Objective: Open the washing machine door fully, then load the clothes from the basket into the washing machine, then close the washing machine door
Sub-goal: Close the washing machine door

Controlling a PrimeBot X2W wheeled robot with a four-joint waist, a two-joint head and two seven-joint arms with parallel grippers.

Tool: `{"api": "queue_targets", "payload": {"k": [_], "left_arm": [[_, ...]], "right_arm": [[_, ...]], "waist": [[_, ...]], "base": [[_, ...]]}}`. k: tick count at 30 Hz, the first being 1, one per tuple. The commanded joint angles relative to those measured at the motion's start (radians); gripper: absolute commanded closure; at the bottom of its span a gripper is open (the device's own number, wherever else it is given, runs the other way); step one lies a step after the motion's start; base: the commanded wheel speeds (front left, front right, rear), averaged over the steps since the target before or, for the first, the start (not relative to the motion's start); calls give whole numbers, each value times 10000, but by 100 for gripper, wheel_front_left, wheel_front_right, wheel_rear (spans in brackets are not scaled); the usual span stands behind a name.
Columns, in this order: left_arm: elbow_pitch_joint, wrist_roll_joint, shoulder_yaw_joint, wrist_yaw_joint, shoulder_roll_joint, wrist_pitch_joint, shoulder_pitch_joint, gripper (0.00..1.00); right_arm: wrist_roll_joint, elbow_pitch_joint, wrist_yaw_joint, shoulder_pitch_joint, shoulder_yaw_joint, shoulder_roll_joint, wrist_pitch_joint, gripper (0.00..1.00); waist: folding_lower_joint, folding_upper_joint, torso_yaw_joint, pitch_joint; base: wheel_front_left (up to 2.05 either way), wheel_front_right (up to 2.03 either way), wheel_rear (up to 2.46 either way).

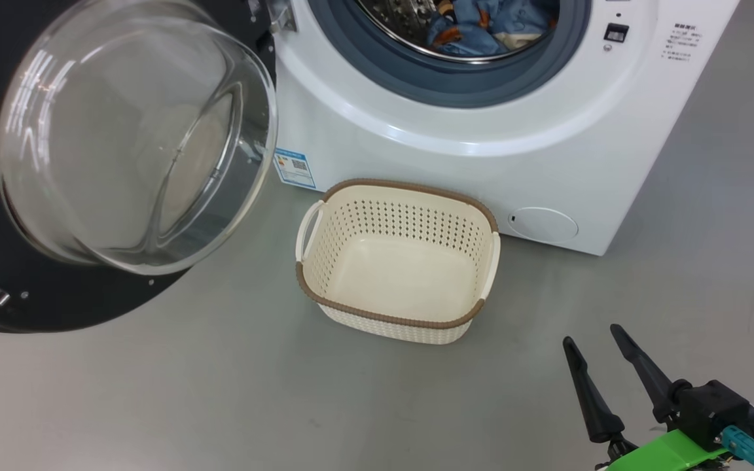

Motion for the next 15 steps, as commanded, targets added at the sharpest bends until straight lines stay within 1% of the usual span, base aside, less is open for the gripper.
{"api": "queue_targets", "payload": {"k": [1, 5, 9, 15], "left_arm": [[134, -385, 404, -107, 737, 220, -628, 100], [760, -988, 587, -188, 909, 624, -1048, 100], [1557, -1713, 715, -389, 1132, 1229, -1496, 100], [2686, -2522, 913, -627, 1446, 1811, -2064, 100]], "right_arm": [[-71, -356, 16, -314, 180, -133, 30, 0], [-76, -458, 16, -332, 145, -205, 109, 0], [-84, -607, 16, -359, 109, -303, 214, 0], [-78, -808, 16, -417, 50, -455, 356, 0]], "waist": [[0, 0, -107, 160], [0, 0, -176, 290], [0, 0, -262, 462], [0, 0, -374, 711]], "base": [[0, 0, 0], [0, 0, 0], [0, 0, 0], [0, 0, 0]]}}
